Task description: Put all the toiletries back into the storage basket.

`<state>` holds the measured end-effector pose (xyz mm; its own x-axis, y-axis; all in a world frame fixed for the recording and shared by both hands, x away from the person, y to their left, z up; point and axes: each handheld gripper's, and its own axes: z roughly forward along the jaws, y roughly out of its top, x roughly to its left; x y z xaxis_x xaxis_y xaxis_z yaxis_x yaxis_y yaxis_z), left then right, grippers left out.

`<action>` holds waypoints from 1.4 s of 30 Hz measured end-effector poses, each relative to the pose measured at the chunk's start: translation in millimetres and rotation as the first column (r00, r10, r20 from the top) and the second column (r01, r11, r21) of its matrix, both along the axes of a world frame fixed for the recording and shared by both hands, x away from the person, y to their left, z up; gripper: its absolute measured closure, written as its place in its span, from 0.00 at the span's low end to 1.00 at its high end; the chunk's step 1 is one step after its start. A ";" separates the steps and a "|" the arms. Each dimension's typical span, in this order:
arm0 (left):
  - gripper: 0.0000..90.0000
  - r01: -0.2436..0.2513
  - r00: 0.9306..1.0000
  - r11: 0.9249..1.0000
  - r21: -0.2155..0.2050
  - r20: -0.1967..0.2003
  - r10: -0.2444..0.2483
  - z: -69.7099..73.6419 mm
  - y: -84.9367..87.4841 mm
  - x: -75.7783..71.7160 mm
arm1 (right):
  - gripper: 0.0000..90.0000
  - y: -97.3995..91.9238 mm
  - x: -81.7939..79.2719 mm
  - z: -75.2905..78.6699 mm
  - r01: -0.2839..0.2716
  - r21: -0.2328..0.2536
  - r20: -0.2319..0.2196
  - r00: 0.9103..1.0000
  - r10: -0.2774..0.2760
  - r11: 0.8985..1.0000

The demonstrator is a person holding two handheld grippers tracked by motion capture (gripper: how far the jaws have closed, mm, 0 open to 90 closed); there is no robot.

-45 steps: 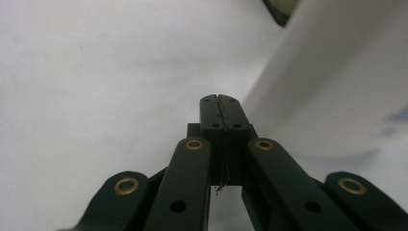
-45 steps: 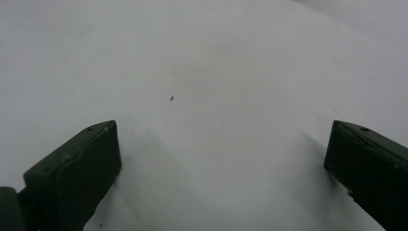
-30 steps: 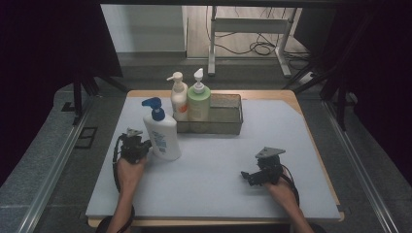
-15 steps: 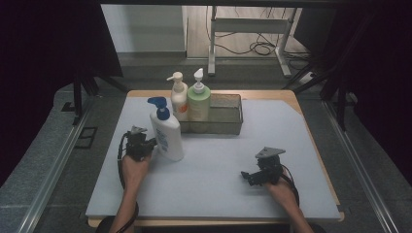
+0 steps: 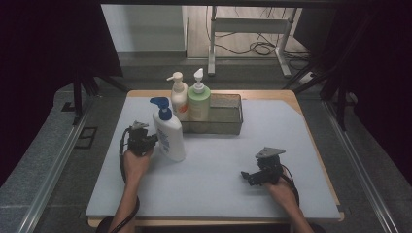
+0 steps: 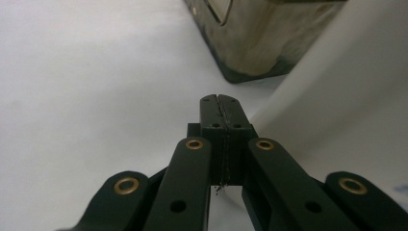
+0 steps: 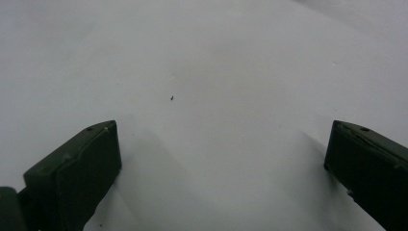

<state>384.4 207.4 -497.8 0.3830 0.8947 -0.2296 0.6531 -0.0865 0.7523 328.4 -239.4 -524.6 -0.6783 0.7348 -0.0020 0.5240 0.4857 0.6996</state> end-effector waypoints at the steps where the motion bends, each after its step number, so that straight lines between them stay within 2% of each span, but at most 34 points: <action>1: 0.99 0.006 1.000 1.000 -0.004 -0.003 -0.006 -0.5 0.5 1.3 | 0.00 -0.1 0.2 0.0 -0.002 0.000 0.002 1.000 0.002 1.000; 4: 0.99 0.028 0.999 1.000 0.002 -0.015 -0.028 -3.0 0.8 5.8 | 0.00 -0.1 0.1 -0.1 -0.002 0.000 0.002 1.000 0.002 1.000; 6: 0.99 0.037 0.999 0.999 -0.010 -0.019 -0.038 -4.0 1.9 7.2 | 0.00 -0.1 0.1 -0.1 -0.002 0.000 0.002 1.000 0.002 1.000; 11: 0.99 0.061 0.998 0.998 -0.005 -0.023 -0.061 -3.1 1.6 6.8 | 0.00 -0.1 0.2 -0.1 -0.002 0.000 0.002 1.000 0.002 1.000; 18: 0.99 0.101 0.995 0.995 -0.010 -0.021 -0.101 -3.3 -8.0 4.4 | 0.00 0.0 0.1 -0.1 -0.001 0.000 0.002 1.000 0.001 1.000; 23: 0.99 0.120 0.993 0.993 -0.003 -0.020 -0.120 -2.7 -13.7 1.5 | 0.00 0.0 0.1 -0.1 -0.001 0.000 0.002 1.000 0.001 1.000; 42: 0.99 0.161 0.987 0.987 -0.026 -0.014 -0.161 -4.3 -35.8 -11.9 | 0.00 0.1 -0.1 0.0 0.000 0.000 0.000 1.000 0.000 1.000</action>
